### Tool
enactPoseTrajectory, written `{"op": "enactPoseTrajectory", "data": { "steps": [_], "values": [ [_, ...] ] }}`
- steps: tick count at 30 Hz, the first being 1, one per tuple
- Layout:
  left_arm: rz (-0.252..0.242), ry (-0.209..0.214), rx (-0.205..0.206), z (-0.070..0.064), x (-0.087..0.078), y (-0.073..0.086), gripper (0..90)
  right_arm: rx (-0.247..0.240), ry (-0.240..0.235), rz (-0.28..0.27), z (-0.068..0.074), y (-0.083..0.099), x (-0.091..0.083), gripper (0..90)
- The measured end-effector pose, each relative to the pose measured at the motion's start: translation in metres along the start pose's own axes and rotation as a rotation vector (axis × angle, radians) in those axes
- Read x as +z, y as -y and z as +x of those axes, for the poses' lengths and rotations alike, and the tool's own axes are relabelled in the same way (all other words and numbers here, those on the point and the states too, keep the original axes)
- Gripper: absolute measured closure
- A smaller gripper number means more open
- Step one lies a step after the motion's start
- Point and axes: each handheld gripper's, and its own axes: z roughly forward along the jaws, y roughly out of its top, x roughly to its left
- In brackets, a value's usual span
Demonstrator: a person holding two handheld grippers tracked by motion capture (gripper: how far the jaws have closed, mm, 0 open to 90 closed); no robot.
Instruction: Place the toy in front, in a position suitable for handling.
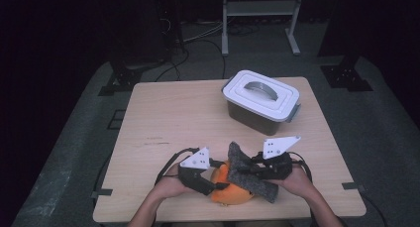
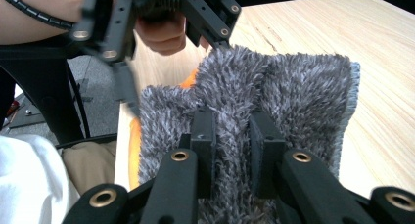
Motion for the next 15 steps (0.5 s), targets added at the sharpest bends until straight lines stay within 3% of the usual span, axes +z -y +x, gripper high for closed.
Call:
{"op": "enactPoseTrajectory", "data": {
  "steps": [8, 12, 15],
  "values": [
    [-0.014, 0.013, -0.035, 0.007, -0.007, 0.011, 39.0, 0.066, 0.005, 0.029, -0.011, 0.026, -0.01, 74.4],
    [0.013, 0.011, -0.09, 0.008, -0.004, 0.006, 18.4, 0.073, 0.021, 0.029, -0.008, 0.026, -0.008, 73.8],
    [0.038, -0.011, -0.099, 0.007, 0.002, 0.006, 13.1, 0.043, 0.013, 0.025, 0.0, 0.021, -0.001, 73.9]
  ]
}}
